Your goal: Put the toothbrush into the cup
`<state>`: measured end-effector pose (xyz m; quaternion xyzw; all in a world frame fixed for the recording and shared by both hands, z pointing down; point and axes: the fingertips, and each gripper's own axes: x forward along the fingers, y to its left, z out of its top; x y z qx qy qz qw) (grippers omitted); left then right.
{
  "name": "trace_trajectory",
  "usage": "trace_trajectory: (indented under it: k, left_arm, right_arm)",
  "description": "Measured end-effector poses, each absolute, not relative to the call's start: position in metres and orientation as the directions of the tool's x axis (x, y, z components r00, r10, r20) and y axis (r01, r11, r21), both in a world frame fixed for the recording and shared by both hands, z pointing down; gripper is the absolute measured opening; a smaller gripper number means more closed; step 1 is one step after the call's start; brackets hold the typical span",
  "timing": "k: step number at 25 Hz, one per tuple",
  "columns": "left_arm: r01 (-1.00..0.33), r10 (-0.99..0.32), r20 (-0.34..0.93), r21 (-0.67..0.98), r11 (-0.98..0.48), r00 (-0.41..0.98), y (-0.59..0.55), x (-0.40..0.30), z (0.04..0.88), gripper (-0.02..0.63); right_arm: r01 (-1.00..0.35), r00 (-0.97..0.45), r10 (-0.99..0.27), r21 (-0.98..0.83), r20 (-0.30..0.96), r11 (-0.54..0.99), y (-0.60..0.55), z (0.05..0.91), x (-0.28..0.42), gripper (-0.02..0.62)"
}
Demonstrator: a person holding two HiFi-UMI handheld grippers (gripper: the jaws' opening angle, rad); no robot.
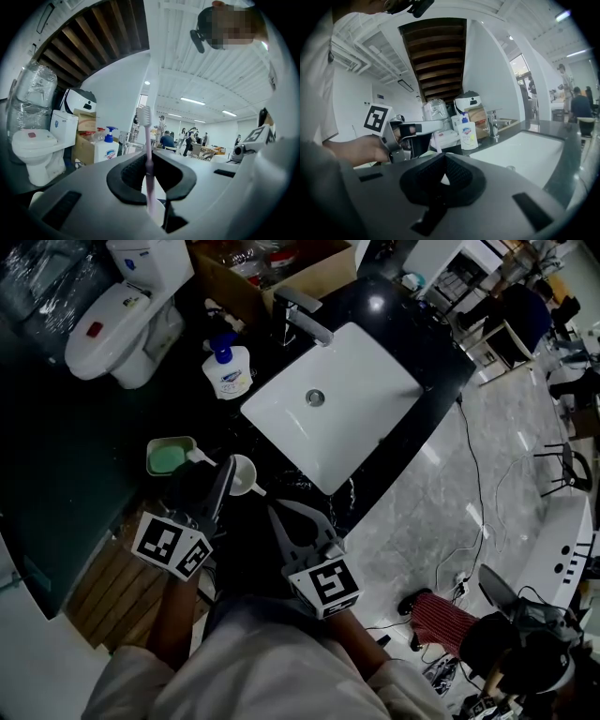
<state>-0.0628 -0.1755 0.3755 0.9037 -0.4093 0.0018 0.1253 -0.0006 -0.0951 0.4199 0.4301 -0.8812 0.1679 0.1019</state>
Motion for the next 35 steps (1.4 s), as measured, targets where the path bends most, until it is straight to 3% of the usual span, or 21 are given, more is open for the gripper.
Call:
trace_trajectory:
  k: [35]
  left_arm:
    - [-0.765, -0.748, 0.172, 0.226, -0.603, 0.641, -0.187, -0.068, 0.419, 0.044]
  right_arm:
    - [-0.804, -0.594, -0.717, -0.219, 0.365, 0.553, -0.101, 0.434, -0.004, 0.006]
